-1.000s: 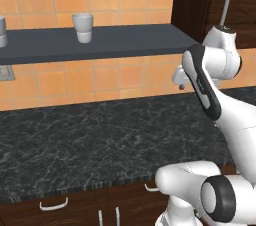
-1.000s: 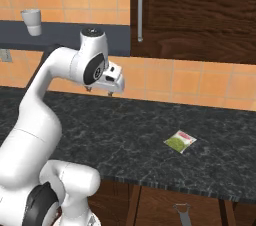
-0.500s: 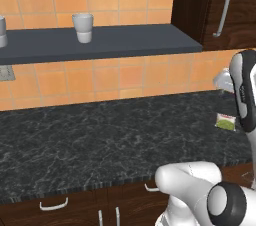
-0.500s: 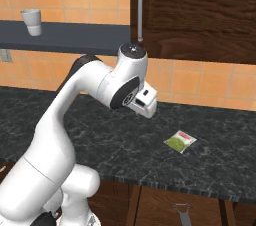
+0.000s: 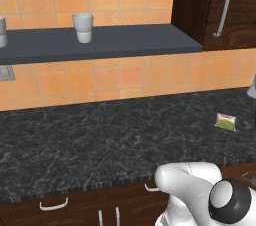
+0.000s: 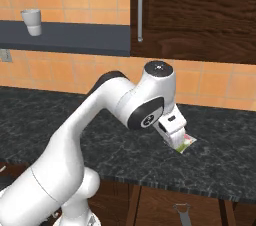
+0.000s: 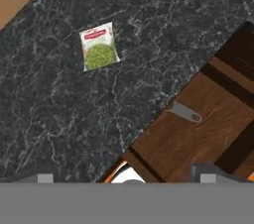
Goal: Pick the peeler from the drawer and place it on the counter.
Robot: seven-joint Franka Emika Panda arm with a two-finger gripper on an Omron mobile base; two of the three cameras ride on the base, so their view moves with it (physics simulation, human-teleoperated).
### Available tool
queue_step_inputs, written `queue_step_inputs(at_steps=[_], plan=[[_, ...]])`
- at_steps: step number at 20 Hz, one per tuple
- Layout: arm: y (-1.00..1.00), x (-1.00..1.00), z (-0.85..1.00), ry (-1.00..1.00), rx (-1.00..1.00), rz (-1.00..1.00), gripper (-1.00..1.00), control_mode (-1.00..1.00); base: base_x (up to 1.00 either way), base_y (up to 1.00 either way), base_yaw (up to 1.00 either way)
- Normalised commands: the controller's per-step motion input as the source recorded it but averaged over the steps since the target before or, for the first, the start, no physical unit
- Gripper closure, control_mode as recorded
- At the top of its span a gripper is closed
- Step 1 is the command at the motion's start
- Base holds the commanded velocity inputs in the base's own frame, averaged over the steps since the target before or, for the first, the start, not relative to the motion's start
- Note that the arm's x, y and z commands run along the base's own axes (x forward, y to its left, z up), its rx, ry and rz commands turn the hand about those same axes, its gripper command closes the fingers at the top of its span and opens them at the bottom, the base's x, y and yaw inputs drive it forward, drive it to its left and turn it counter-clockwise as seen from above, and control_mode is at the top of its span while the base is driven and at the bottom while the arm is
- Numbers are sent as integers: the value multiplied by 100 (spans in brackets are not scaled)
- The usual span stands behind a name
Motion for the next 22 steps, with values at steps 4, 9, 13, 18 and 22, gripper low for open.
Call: queue_step_inputs(at_steps=[4, 9, 13, 18, 22], plan=[[-95, -81, -66, 9, 1, -48, -100, -100, 0, 0, 0], [-56, -100, -82, 5, 6, -45, -100, -100, 0, 0, 0], [-26, -94, -87, 14, 8, -43, -100, -100, 0, 0, 0], [-4, -23, -78, 33, 16, -31, -100, -100, 0, 0, 0], [-5, 0, -61, 13, 18, -8, -100, -100, 0, 0, 0]])
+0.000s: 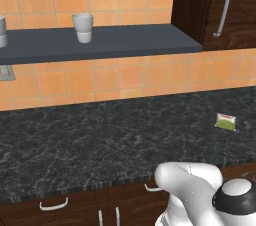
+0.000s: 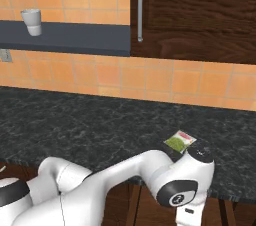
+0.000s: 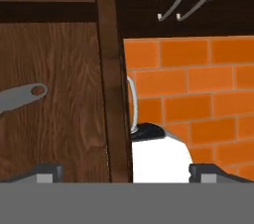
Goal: Pick the peeler from the drawer and place it on the counter.
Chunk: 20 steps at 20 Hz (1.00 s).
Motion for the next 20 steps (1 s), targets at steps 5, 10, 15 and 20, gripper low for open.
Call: queue_step_inputs(at_steps=[5, 10, 15, 20], plan=[[-21, 1, -58, 12, 32, -6, -100, -100, 0, 0, 0], [-30, 3, -57, 1, 13, -2, -100, -100, 0, 0, 0], [-6, 7, -36, -1, 1, 0, -100, -100, 0, 0, 0], [-31, -3, -44, 0, -2, 0, -100, -100, 0, 0, 0]])
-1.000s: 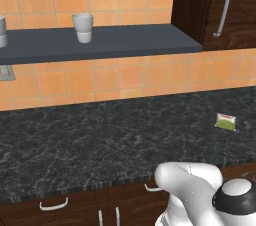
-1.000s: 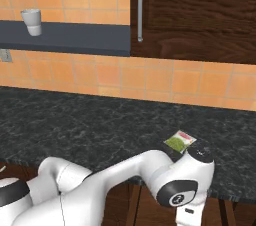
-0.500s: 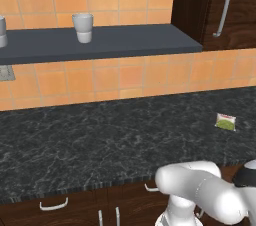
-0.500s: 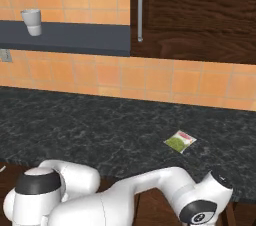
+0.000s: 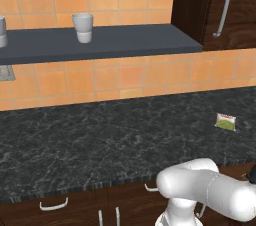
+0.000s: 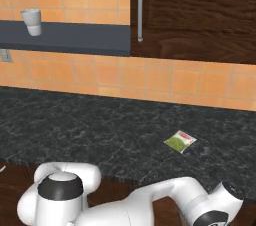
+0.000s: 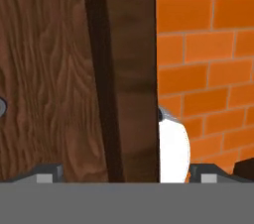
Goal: Pick the peeler from the drawer and place it on the counter.
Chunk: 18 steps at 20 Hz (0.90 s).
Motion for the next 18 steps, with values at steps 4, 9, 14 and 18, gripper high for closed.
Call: queue_step_inputs(at_steps=[4, 9, 14, 18], plan=[[-41, -3, -48, 3, -4, 0, -100, -100, 0, 0, 0], [-81, -46, -42, 8, -3, 0, -100, -100, 0, 0, 0], [-100, -99, -28, 2, 0, 0, -100, -100, 0, 0, 0], [-100, -100, -12, 0, 0, 0, -100, -100, 0, 0, 0]])
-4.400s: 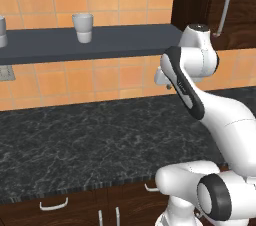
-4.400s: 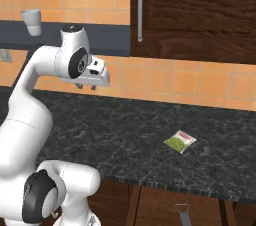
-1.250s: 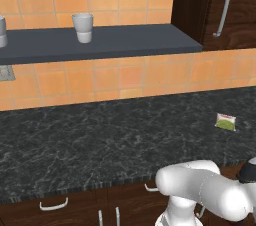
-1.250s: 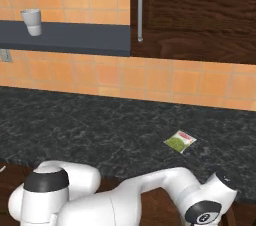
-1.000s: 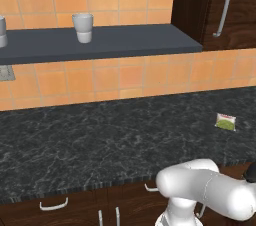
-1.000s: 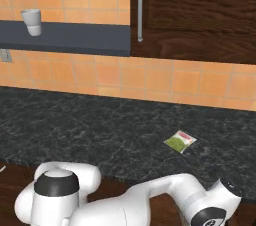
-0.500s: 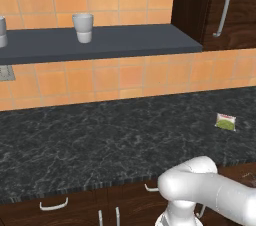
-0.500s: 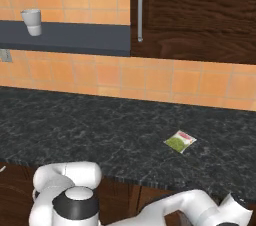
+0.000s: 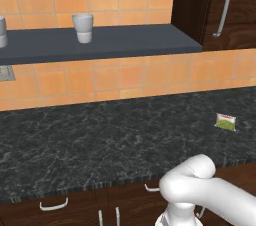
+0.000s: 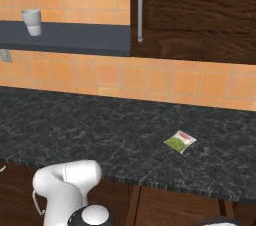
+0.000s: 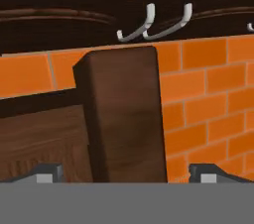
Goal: Pick the peeler from the drawer and place it on the counter.
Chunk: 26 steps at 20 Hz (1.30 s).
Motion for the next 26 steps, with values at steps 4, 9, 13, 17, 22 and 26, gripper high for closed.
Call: queue_step_inputs(at_steps=[4, 9, 13, 17, 22, 26], plan=[[2, -58, 69, 0, 4, 0, -100, -100, 0, 0, 0], [86, 18, 50, -8, -2, 24, -100, -100, 0, 0, 0], [100, 38, 16, -15, -6, 30, -100, -100, 0, 0, 0], [100, 9, 14, -7, -5, 44, -100, -100, 0, 0, 0], [100, 8, 14, -5, -4, 47, -100, -100, 0, 0, 0], [100, 23, -20, -3, -1, 46, -100, -100, 0, 0, 0]])
